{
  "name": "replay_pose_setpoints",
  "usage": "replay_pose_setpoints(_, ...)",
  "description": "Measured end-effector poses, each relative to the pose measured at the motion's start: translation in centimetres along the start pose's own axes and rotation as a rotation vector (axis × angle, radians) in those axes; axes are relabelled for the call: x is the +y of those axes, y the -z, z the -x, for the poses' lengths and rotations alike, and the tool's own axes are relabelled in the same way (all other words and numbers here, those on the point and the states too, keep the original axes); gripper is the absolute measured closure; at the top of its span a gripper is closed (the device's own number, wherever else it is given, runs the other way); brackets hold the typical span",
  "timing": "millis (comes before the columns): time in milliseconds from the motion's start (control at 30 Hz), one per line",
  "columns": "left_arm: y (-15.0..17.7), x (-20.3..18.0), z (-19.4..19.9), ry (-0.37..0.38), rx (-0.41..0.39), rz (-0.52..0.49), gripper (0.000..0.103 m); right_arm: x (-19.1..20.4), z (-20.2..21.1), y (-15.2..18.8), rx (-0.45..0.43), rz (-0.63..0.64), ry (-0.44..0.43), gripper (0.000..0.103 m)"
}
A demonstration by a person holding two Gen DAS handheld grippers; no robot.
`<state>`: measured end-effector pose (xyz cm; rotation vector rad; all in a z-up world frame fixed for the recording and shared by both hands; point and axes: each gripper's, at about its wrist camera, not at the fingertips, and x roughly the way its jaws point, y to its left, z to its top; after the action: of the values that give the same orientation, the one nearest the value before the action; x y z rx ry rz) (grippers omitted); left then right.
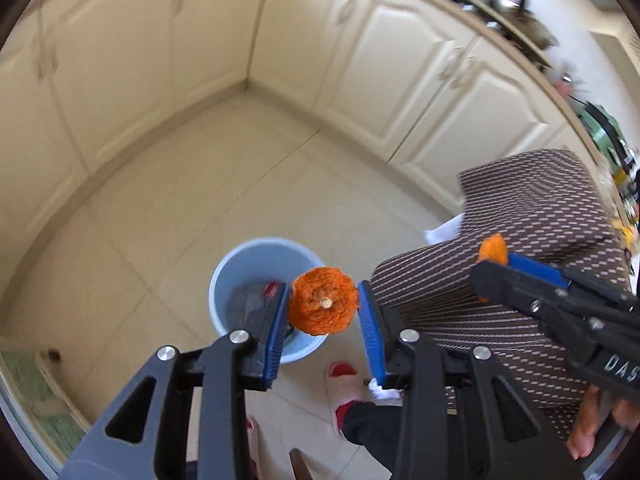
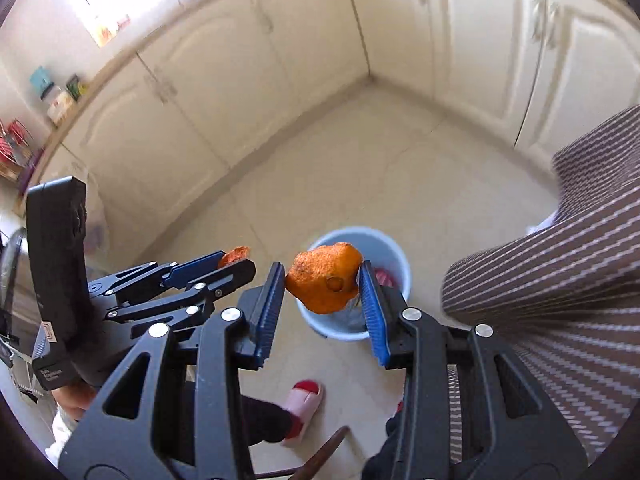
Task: Collect trash
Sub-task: 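Carry the orange peel over the bucket and open the right tool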
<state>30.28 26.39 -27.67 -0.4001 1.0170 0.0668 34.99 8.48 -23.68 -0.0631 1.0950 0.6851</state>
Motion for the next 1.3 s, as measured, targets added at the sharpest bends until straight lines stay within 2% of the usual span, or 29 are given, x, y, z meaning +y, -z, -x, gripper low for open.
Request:
replay_pose_setpoints(133,0.7,3.0,-3.4,0.007,0.041,0.066,0.069,0.4,-4.9,0.3,0.071,-0.007,0.021,0.065)
replay_pose_setpoints(233,1.1,4.7,-6.2,0.025,0.057,0.115,0.069,-0.1,-7.3,0.2,0.092,-0.026,0.038,0.065)
replay_pose_setpoints(300,1.5,5.6,-8.0,0.054,0.074,0.148,0.069,-0.7,-8.9,0.0,0.106,-0.042,0.05,0.065)
replay_pose_setpoints(467,1.0,6.3,-10.7,0.069,0.091,0.181,0.069,-2.0,-12.3,0.0,0.13,-0.083,0.066,0.065)
replay_pose_setpoints(567,0.8,6.4,-11.2,0.067,0.081,0.184,0.066,-2.8,-12.8,0.4,0.136,-0.098,0.066,0.065)
replay_pose_setpoints(633,0.8,6.6,-11.7,0.057,0.095,0.201,0.051,-2.7,-12.9,0.7,0.137,-0.099,0.069,0.065)
replay_pose_setpoints(767,0.7,6.6,-11.5,0.044,0.086,0.208,0.043,-2.5,-13.1,0.8,0.148,-0.098,0.068,0.065)
replay_pose_setpoints(1033,1.0,7.2,-11.1,0.003,0.098,0.208,0.043,-2.1,-13.6,0.8,0.157,-0.098,0.069,0.065)
replay_pose_setpoints(1300,0.9,8.3,-10.7,0.001,0.094,0.232,0.043,-1.4,-14.6,0.3,0.153,-0.091,0.072,0.065)
